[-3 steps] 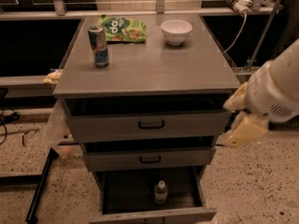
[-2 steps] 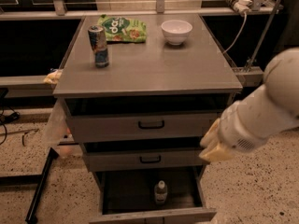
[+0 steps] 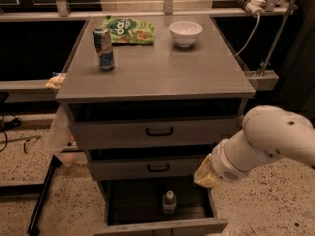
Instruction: Pick blue plastic bottle from bottom drawer and place on counter
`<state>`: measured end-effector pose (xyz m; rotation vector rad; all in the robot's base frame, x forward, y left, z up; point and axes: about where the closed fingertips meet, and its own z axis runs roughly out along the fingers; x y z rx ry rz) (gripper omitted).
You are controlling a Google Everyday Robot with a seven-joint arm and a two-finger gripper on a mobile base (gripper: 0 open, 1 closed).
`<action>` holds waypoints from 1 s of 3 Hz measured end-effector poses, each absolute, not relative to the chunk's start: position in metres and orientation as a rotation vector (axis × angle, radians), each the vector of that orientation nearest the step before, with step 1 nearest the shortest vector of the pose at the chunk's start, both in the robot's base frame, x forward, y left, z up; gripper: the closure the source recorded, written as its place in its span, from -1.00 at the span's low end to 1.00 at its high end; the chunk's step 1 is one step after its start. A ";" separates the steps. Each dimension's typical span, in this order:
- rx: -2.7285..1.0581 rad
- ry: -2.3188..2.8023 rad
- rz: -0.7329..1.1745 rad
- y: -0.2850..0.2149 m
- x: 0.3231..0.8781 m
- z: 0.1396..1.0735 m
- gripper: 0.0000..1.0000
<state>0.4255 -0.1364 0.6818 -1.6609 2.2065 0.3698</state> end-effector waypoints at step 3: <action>-1.603 2.151 0.420 -0.145 0.450 0.503 1.00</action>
Offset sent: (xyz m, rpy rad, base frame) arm 0.0322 0.0035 -0.2947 0.0901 -0.0274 -0.0437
